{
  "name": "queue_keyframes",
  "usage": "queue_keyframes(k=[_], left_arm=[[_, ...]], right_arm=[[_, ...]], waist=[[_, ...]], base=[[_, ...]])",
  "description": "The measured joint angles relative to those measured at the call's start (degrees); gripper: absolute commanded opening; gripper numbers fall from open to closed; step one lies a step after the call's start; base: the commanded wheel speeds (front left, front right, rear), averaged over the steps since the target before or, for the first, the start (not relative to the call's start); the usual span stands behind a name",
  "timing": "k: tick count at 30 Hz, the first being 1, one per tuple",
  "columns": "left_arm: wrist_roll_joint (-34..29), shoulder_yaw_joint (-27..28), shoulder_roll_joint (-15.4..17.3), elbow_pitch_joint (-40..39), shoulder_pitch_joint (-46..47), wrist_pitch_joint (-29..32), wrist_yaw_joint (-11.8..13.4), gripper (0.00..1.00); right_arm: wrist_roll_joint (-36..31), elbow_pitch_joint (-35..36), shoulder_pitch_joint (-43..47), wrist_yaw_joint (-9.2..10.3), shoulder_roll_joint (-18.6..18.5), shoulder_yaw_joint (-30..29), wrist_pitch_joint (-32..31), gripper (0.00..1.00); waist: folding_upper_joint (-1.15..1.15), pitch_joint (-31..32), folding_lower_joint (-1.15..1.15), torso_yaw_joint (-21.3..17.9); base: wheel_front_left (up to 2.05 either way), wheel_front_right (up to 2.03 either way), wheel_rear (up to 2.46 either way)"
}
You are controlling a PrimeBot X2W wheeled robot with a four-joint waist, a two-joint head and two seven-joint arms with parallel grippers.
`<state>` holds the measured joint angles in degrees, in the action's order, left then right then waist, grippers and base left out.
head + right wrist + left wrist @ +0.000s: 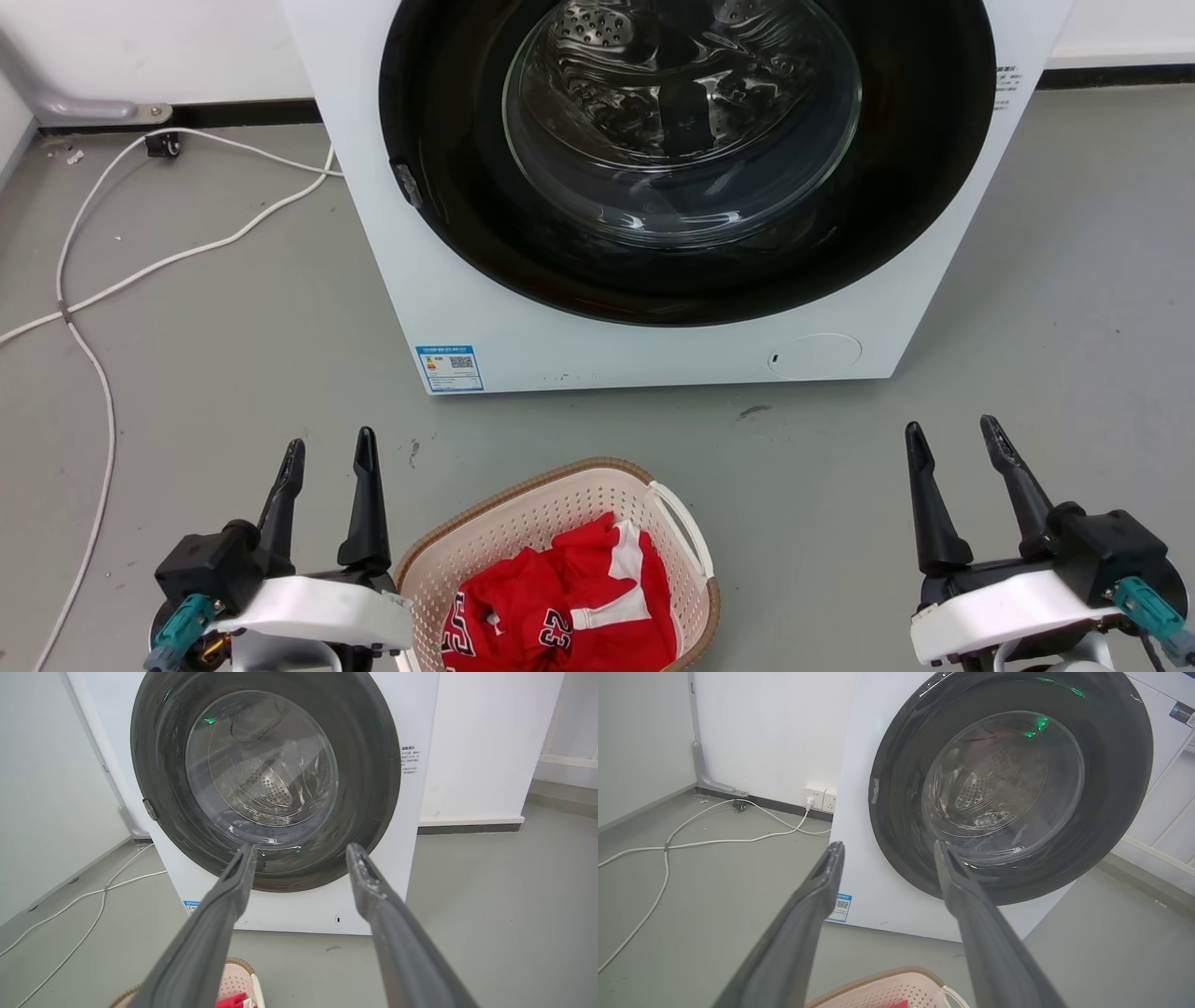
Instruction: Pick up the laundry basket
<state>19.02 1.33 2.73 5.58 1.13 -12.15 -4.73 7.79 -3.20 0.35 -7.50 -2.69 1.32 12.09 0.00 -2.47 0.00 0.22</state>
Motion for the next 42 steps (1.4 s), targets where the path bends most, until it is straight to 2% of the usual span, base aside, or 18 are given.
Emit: queue_keyframes(k=[27, 42], left_arm=[[-11.29, -0.78, 0.07, -0.85, -0.76, -2.76, 0.89, 1.00], [-11.38, -0.99, 0.07, -0.52, -0.94, -2.77, 1.47, 1.00]], right_arm=[[-11.57, 1.82, 0.89, 0.00, -0.04, 0.87, 3.00, 1.00], [-11.59, 1.79, 1.02, 0.00, -0.04, 0.92, 3.00, 1.00]], waist=[[0.00, -0.23, 0.00, -0.05], [0.00, 0.03, 0.00, -0.12]], base=[[0.00, 0.00, 0.00], [0.00, 0.00, 0.00]])
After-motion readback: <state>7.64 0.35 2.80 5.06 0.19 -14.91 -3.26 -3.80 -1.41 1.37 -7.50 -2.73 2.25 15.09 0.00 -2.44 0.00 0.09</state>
